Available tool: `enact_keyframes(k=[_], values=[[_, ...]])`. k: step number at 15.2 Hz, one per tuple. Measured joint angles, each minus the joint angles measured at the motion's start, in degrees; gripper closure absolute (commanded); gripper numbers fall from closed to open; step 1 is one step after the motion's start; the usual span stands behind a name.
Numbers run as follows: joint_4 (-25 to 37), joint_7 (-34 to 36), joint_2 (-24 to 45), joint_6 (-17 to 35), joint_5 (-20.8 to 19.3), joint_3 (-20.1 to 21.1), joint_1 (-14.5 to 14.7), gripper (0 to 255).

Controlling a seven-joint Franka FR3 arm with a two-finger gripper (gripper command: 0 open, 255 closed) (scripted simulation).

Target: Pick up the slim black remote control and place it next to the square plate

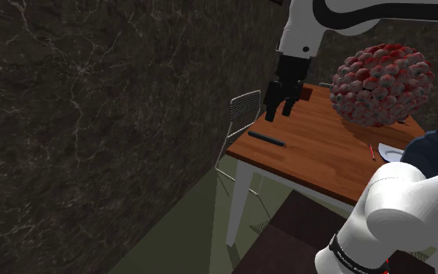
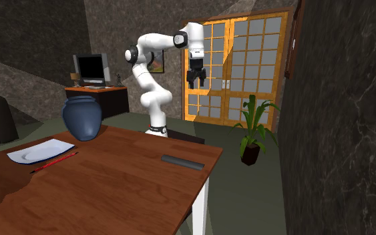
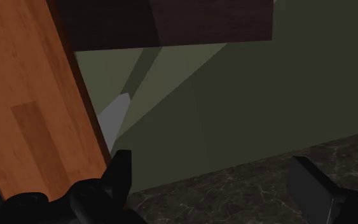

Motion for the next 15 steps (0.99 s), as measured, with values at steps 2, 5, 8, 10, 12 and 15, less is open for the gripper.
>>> enact_keyframes(k=[2,5,8,10,12,15], values=[[-0.63,-0.65,0.01,0.58,-0.30,-0.44,-0.13,0],[-2.09,-4.48,1.16,2.91,-2.20,-3.25,-0.99,0],[-3.55,-8.84,3.06,6.03,-4.24,-6.42,-1.95,0],[-4.10,-12.09,5.27,8.63,-5.66,-8.88,-2.67,0],[-4.67,-15.11,7.49,11.31,-6.83,-11.11,-3.28,0],[-3.91,-19.13,11.59,14.58,-7.88,-13.96,-3.74,0]])
